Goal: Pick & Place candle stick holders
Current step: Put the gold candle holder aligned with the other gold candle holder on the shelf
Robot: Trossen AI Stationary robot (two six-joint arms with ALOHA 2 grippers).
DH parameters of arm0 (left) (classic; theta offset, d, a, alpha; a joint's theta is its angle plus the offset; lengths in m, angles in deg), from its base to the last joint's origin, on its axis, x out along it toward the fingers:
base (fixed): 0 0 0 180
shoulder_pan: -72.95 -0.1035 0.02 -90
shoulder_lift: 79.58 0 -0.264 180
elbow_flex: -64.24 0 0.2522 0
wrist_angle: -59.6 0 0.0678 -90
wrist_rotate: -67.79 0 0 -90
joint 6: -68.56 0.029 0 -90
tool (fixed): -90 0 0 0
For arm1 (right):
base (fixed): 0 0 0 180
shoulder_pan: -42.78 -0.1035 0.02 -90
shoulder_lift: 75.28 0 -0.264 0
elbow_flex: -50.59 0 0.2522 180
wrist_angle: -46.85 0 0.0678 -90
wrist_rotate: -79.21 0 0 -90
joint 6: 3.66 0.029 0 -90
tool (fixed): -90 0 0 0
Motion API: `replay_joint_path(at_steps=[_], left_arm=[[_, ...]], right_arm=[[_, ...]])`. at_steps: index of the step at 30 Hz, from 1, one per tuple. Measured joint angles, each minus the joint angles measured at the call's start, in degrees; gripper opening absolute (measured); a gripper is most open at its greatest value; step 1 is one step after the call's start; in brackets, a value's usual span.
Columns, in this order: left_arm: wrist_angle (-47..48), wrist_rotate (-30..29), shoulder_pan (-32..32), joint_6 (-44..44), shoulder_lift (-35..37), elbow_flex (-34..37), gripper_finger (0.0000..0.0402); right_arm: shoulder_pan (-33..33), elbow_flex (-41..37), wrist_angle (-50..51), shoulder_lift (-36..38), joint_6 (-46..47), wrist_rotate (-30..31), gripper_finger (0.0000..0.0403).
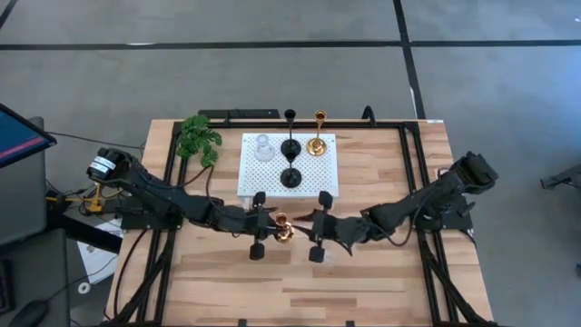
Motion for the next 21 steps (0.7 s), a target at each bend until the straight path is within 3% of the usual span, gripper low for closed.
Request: replay_joint_path(at_steps=[6,10,21], left_arm=[[-0.1,0.0,0.0,0.1,0.0,0.0,0.0015],[-0.6,0.0,0.0,0.1,0.0,0.0,0.0015],[-5.8,0.8,-0.2,1.3,-3.6,0.0,0.0015]], right_arm=[[1.9,0.0,-1.3,0.1,0.4,-8.1,0.0140],[2.8,0.0,-2.3,-0.6,1.8,-9.1,0.0162],[3.9,0.0,-6.1,-2.9,1.3,-10.3,0.0156]])
